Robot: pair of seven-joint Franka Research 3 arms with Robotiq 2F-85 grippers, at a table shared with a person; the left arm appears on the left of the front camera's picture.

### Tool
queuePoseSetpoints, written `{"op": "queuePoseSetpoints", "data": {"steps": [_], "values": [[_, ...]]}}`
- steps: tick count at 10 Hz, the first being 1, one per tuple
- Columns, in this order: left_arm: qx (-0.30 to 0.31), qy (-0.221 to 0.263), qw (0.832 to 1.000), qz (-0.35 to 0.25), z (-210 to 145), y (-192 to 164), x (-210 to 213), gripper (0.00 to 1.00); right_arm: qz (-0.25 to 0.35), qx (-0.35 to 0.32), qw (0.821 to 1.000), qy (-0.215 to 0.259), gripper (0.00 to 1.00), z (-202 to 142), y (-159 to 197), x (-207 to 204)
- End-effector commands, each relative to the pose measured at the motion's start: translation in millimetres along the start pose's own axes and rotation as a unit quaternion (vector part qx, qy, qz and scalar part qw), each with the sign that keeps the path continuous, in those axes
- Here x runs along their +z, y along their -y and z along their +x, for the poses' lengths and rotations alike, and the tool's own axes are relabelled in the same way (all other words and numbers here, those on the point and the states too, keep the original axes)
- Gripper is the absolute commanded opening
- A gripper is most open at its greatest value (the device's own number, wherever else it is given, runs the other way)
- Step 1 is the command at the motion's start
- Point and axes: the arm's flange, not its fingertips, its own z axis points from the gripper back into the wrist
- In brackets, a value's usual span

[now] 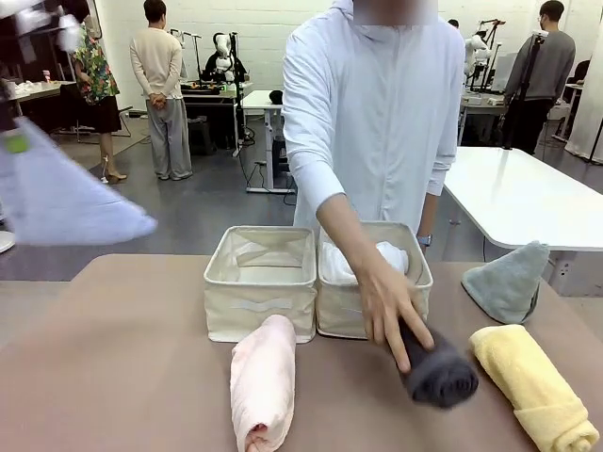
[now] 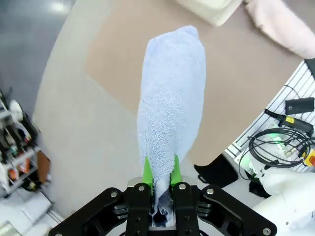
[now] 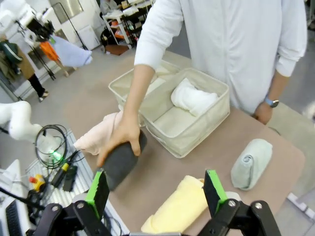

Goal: Sort the towels based on their folding style.
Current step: Pick up one triangle-folded towel and place it in the left Fabric basket.

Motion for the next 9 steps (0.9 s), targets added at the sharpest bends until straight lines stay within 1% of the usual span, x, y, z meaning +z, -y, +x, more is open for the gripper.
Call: {"op": "queuePoseSetpoints", "data": {"steps": [1, 2, 3, 4, 9], "values": [[-0.052, -0.028, 0.998, -0.018, 62.3, -15.1, 21.7, 0.0, 0.009, 0.006, 1.0, 0.015, 1.0, 1.7, 1.1, -0.3], [-0.064, -0.033, 0.997, -0.04, 79.8, -24.1, 22.0, 0.0, 0.009, 0.006, 1.0, 0.015, 1.0, 1.7, 1.1, -0.3], [-0.043, -0.039, 0.996, -0.069, 87.5, -35.1, 16.0, 0.0, 0.009, 0.006, 1.0, 0.015, 1.0, 1.7, 1.1, -0.3], [-0.059, -0.014, 0.998, -0.017, 78.9, 11.8, 12.4, 0.0, 0.009, 0.006, 1.0, 0.015, 1.0, 1.7, 1.1, -0.3], [-0.059, -0.014, 0.998, -0.017, 78.9, 11.8, 12.4, 0.0, 0.009, 0.006, 1.0, 0.015, 1.0, 1.7, 1.1, -0.3]]}}
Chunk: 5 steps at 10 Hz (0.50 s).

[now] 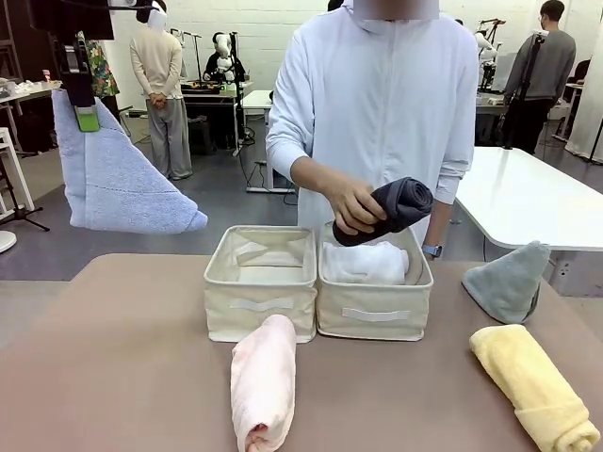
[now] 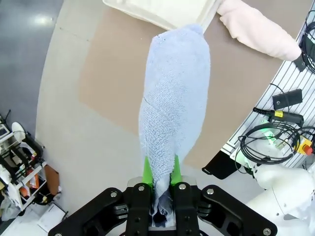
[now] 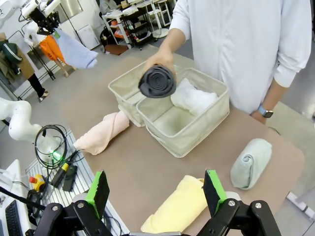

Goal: Sort the towels based on their folding style.
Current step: Pick up one triangle-folded towel and place it in the left Fabric basket.

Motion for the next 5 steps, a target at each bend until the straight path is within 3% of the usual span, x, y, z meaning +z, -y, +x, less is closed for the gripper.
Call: {"op": "queuePoseSetpoints", "data": {"steps": [1, 2, 3, 5], "values": [[0.002, 0.005, 1.0, 0.01, -2.6, 0.3, -6.7, 0.0, 0.01, 0.007, 1.0, 0.015, 1.0, 1.9, 1.0, -0.9], [0.0, 0.0, 1.0, 0.0, 0.0, 0.0, 0.0, 0.15, 0.01, 0.007, 1.0, 0.015, 1.0, 1.9, 1.0, -0.9], [-0.067, 0.005, 0.997, 0.037, 44.2, -10.8, 7.8, 0.15, 0.01, 0.007, 1.0, 0.015, 1.0, 1.9, 1.0, -0.9], [-0.194, -0.002, 0.975, 0.108, 120.0, -10.4, 6.2, 0.15, 0.01, 0.007, 1.0, 0.015, 1.0, 1.9, 1.0, -0.9]]}}
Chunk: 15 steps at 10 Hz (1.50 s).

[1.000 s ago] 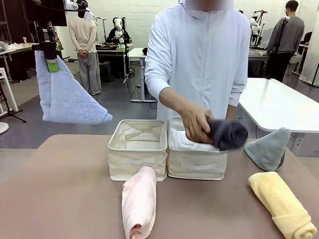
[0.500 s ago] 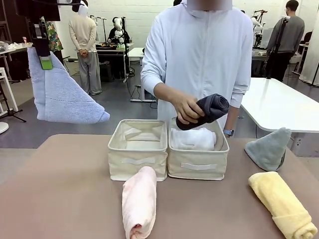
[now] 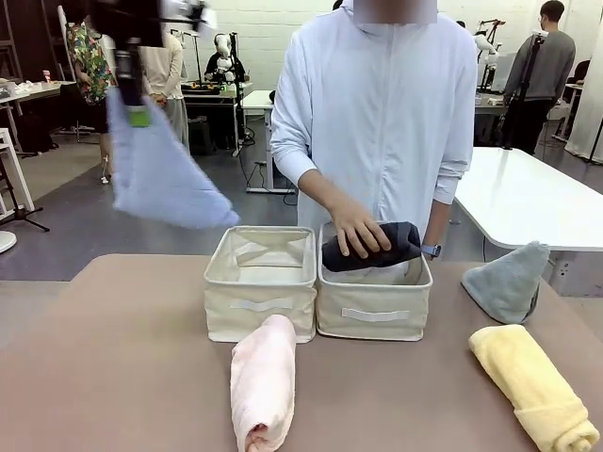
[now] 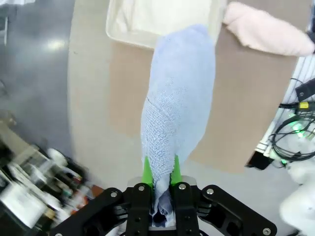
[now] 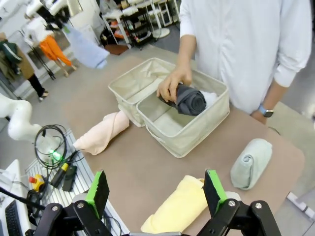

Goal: Sort the towels based on their folding style.
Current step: Pick up one triangle-folded towel and place it in the left Fabric basket.

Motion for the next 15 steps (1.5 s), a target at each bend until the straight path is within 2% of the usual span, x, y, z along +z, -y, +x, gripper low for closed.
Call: {"op": "queuePoseSetpoints", "data": {"steps": [1, 4, 7, 9, 12, 15], "values": [[-0.084, 0.01, 0.994, 0.069, 50.1, -30.5, 2.8, 0.15, 0.01, 0.006, 1.0, 0.015, 1.0, 1.5, 1.4, -0.8], [-0.117, 0.041, 0.988, 0.087, 101.4, -35.7, -33.1, 0.15, 0.01, 0.006, 1.0, 0.015, 1.0, 1.5, 1.4, -0.8], [-0.139, 0.062, 0.986, 0.072, 120.9, -12.7, -76.1, 0.15, 0.01, 0.006, 1.0, 0.015, 1.0, 1.5, 1.4, -0.8], [-0.135, 0.075, 0.987, 0.036, 131.4, 0.8, -98.2, 0.15, 0.01, 0.006, 1.0, 0.015, 1.0, 1.5, 1.4, -0.8], [-0.119, 0.06, 0.991, -0.021, 138.0, 21.2, -124.4, 0.15, 0.01, 0.006, 1.0, 0.015, 1.0, 1.5, 1.4, -0.8], [-0.094, 0.06, 0.994, -0.018, 126.9, 24.7, -120.6, 0.15, 0.01, 0.006, 1.0, 0.015, 1.0, 1.5, 1.4, -0.8]]}}
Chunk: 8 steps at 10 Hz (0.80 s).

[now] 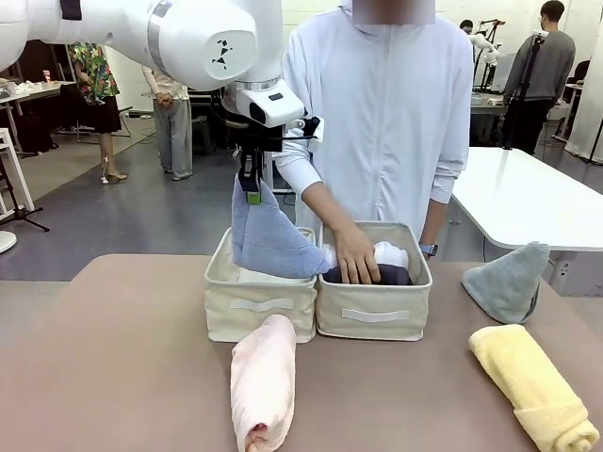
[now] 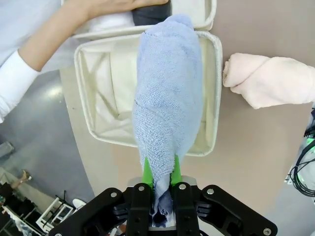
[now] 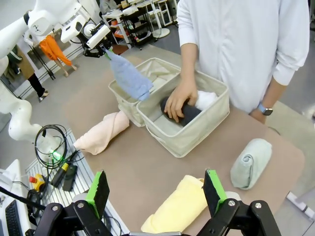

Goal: Sort the towels based on their folding style.
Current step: Pick up one triangle-folded towel and place it in the left Fabric basket.

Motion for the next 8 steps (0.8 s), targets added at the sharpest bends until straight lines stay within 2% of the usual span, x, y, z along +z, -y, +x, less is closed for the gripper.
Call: {"op": "queuePoseSetpoints", "data": {"steps": [1, 4, 7, 8], "values": [[0.034, 0.005, 0.999, 0.01, -18.3, 8.0, 16.5, 0.15, 0.01, 0.006, 1.0, 0.015, 1.0, 1.4, 1.5, -0.8], [0.047, 0.009, 0.999, -0.017, -34.6, 7.0, 6.0, 0.15, 0.01, 0.006, 1.0, 0.015, 1.0, 1.4, 1.5, -0.8], [0.037, 0.02, 0.998, -0.037, -24.9, 0.9, -29.9, 0.15, 0.01, 0.006, 1.0, 0.015, 1.0, 1.4, 1.5, -0.8], [0.036, 0.011, 0.999, -0.04, -16.9, 0.6, -39.7, 0.15, 0.01, 0.006, 1.0, 0.015, 1.0, 1.4, 1.5, -0.8]]}}
